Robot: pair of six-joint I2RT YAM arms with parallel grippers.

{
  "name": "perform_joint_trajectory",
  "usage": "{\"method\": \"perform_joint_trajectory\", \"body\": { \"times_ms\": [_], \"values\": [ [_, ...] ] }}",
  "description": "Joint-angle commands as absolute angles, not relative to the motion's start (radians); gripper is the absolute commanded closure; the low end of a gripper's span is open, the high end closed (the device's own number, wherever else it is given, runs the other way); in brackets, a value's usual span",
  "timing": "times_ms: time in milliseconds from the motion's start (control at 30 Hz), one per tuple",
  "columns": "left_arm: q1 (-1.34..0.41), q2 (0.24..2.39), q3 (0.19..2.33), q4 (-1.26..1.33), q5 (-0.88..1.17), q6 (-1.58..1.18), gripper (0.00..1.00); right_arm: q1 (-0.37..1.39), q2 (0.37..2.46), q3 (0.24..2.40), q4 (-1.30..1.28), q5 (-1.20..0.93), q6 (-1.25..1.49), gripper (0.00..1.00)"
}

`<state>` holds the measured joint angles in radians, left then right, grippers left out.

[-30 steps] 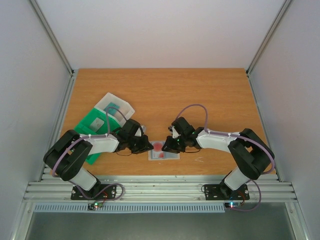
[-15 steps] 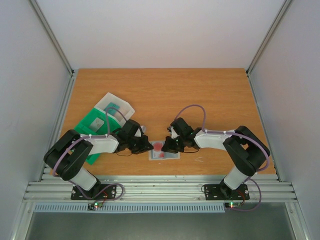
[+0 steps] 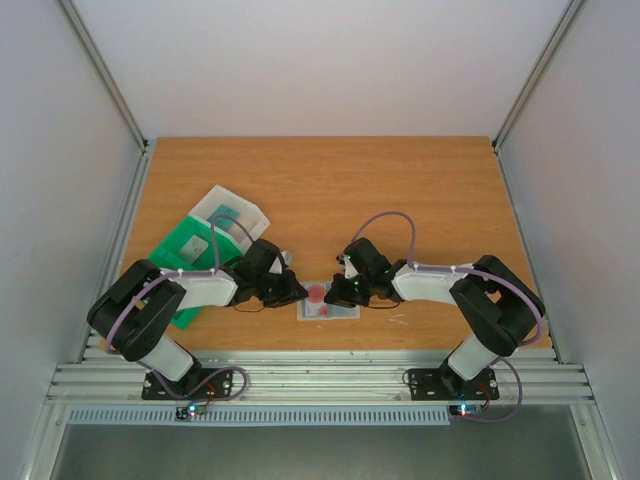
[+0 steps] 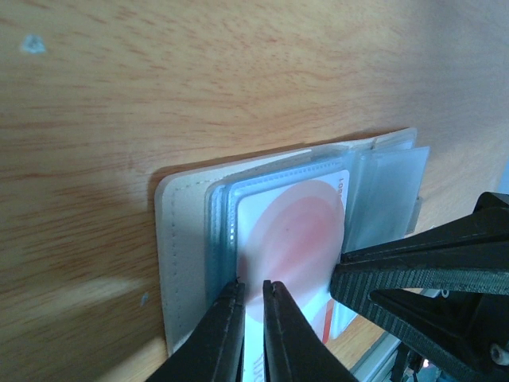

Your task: Take the credit cards out of the card holder

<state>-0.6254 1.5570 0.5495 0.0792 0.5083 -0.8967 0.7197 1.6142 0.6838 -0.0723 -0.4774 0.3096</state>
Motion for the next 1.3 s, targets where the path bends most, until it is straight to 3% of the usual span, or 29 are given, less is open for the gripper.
{"method": "perform_joint_trajectory", "body": {
  "times_ms": [0, 833, 1033, 1267],
  "values": [
    [-0.634, 1.562, 0.525, 0.015, 0.451, -0.88, 0.89, 0.726, 1.579, 0.647, -0.046, -0.433, 0.327, 0.99],
    [-0.633, 1.578, 0.547, -0.055, 0.43, -0.842, 0.9, 0.687, 1.544, 0.603, -0.043, -0.425, 0.322, 0.99],
    [-0.634, 1.58, 0.549, -0.054, 0.433, -0.846, 0.9, 0.683, 1.579, 0.611, -0.01, -0.457, 0.325, 0.88],
    [-0.633, 1.588, 0.545, -0.04, 0.437, -0.851, 0.91, 0.68, 1.61, 0.613, -0.003, -0.478, 0.327, 0.87]
  ]
}}
